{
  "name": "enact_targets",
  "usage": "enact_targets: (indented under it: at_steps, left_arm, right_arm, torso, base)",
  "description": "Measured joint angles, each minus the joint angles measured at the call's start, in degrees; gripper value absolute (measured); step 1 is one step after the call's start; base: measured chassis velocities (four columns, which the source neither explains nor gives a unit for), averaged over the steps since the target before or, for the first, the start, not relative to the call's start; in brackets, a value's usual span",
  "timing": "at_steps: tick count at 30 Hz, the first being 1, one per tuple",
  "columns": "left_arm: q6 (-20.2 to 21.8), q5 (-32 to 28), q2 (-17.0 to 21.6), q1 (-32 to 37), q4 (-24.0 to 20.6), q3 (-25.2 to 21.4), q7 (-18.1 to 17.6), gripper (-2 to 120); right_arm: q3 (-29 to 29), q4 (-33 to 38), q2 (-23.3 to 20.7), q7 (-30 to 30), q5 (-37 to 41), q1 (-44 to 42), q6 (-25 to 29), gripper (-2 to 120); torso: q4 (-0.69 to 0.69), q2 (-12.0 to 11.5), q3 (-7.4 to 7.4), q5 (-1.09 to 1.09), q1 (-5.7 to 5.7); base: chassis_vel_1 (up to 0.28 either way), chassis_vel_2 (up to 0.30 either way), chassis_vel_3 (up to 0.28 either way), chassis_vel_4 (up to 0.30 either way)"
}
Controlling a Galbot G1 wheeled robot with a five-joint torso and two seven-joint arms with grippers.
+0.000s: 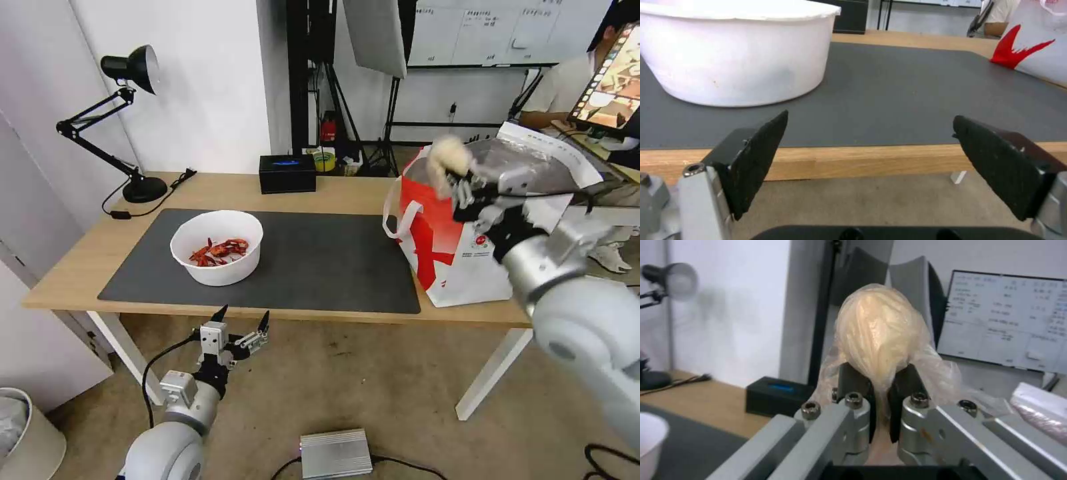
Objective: Pick up the trash from the table and place it into the takeout bag.
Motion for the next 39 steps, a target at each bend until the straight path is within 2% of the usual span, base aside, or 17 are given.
enact_targets:
  at_steps: [12,26,28,29,31,32,34,35,38,39]
  left_arm:
    - [0.0,-0.1,0.1,-0.3,0.4,0.4,0.0,100]
    - [0.0,-0.2,0.2,-0.3,0.4,0.3,0.0,100]
    - [0.0,-0.2,0.3,-0.3,0.4,0.3,0.0,100]
    - [0.0,-0.2,0.3,-0.3,0.4,0.3,0.0,100]
    - [0.0,-0.2,0.5,-0.3,0.4,0.3,0.0,100]
    - [0.0,-0.2,0.5,-0.3,0.4,0.3,0.0,100]
    - [0.0,-0.3,0.5,-0.5,0.4,0.5,0.0,100]
    - [0.0,-0.3,0.5,-0.5,0.4,0.5,0.0,100]
    - [0.0,-0.3,0.5,-0.6,0.4,0.7,0.0,100]
    - [0.0,-0.3,0.5,-0.6,0.4,0.7,0.0,100]
  right_arm:
    - [-1.8,-12.0,-1.9,1.0,7.0,8.3,-2.5,4]
    - [-2.2,-14.8,-0.9,4.4,11.3,9.4,-7.1,4]
    - [-2.3,-15.0,-0.5,5.3,11.8,9.4,-8.2,15]
    - [-2.3,-15.0,-0.5,5.3,11.8,9.4,-8.2,15]
    - [-2.3,-15.0,-0.2,5.9,11.8,9.5,-8.8,28]
    - [-2.3,-15.0,-0.2,5.9,11.8,9.5,-8.8,28]
    - [-2.3,-14.7,-0.1,6.1,11.7,9.4,-9.2,39]
    - [-2.3,-14.7,-0.1,6.1,11.7,9.4,-9.2,39]
    - [-2.3,-14.5,-0.1,6.3,11.8,9.5,-9.6,54]
    - [-2.3,-14.5,-0.1,6.3,11.8,9.5,-9.6,54]
  torso:
    - [-0.01,0.0,0.00,0.00,0.00]
    - [0.00,0.0,-0.01,-0.01,0.00]
    - [-0.01,0.0,-0.01,-0.01,0.00]
    - [-0.01,0.0,-0.01,-0.01,0.00]
    - [0.00,0.0,-0.01,-0.01,0.00]
    - [0.00,0.0,-0.01,-0.01,0.00]
    - [0.00,0.0,-0.01,-0.01,0.00]
    - [0.00,0.0,-0.01,-0.01,0.00]
    - [0.00,0.0,-0.01,-0.01,0.00]
    - [0.00,0.0,-0.01,-0.01,0.00]
  base:
    - [0.000,0.000,0.000,0.000]
    - [0.000,0.000,0.000,0.000]
    - [0.000,0.000,0.000,0.000]
    - [0.000,0.000,0.000,0.000]
    - [0.000,0.000,0.000,0.000]
    - [0.000,0.000,0.000,0.000]
    - [0.000,0.000,0.000,0.000]
    - [0.000,0.000,0.000,0.000]
    - [0.000,0.000,0.000,0.000]
    - [0.000,0.000,0.000,0.000]
